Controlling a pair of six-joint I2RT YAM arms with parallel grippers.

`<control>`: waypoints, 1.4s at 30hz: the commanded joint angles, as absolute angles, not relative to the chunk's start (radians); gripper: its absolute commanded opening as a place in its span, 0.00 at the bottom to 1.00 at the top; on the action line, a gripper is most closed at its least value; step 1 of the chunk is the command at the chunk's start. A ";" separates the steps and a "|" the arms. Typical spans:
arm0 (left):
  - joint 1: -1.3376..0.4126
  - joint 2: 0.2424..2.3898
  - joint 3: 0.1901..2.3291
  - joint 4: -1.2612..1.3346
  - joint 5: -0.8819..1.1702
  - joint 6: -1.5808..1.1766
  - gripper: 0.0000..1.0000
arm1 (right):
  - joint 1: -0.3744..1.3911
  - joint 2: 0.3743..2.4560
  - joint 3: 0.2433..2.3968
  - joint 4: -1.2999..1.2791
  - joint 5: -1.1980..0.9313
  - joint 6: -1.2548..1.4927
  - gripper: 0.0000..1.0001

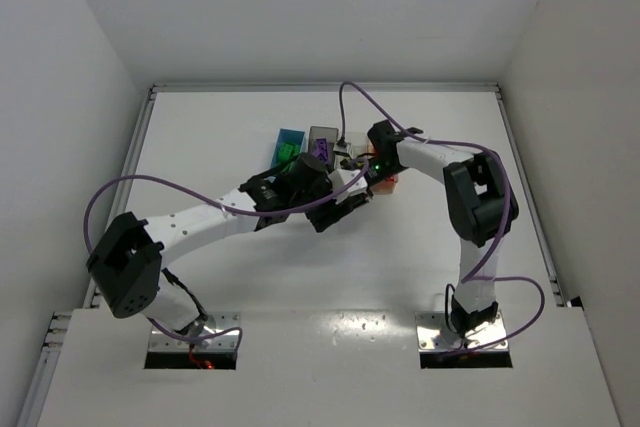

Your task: Sort the legos into containers by color

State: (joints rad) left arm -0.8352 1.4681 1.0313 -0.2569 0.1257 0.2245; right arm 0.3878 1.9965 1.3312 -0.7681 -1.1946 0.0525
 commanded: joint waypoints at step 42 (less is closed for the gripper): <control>-0.307 1.534 1.006 -0.112 1.364 -0.304 0.81 | 0.347 2.000 1.473 -1.039 -1.551 -0.373 0.00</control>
State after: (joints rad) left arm -0.3126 1.5486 0.9676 -0.1585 1.3098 -0.2993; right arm 0.3317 2.0109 1.4506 -1.0367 -1.4437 -0.3141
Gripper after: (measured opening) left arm 0.815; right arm 0.363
